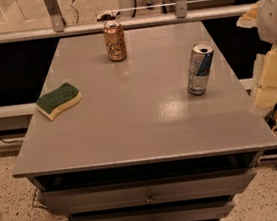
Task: Move redbull can near sponge
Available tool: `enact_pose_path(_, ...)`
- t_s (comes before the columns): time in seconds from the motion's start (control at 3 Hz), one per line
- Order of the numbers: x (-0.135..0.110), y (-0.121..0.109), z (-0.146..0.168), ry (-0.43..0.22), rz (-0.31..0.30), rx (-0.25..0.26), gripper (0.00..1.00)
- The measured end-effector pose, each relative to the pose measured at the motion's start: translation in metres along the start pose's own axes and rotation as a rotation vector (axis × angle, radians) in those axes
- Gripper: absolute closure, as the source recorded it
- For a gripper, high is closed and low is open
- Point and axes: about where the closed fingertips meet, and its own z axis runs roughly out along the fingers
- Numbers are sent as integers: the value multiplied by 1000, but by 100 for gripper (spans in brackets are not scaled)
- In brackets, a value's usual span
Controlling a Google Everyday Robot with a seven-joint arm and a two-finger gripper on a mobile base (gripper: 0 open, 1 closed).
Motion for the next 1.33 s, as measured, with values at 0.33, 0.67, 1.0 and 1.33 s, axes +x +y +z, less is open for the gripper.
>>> enact_pose_path(0.33, 0, 0, 0, 0, 0, 0, 0)
enact_pose_path(0.67, 5, -16, 4, -86, 27, 51, 0)
enact_pose_path(1.0, 29, -44, 24, -257, 83, 117, 0)
enact_pose_path(1.33, 31, -86, 35, -475, 139, 210, 0)
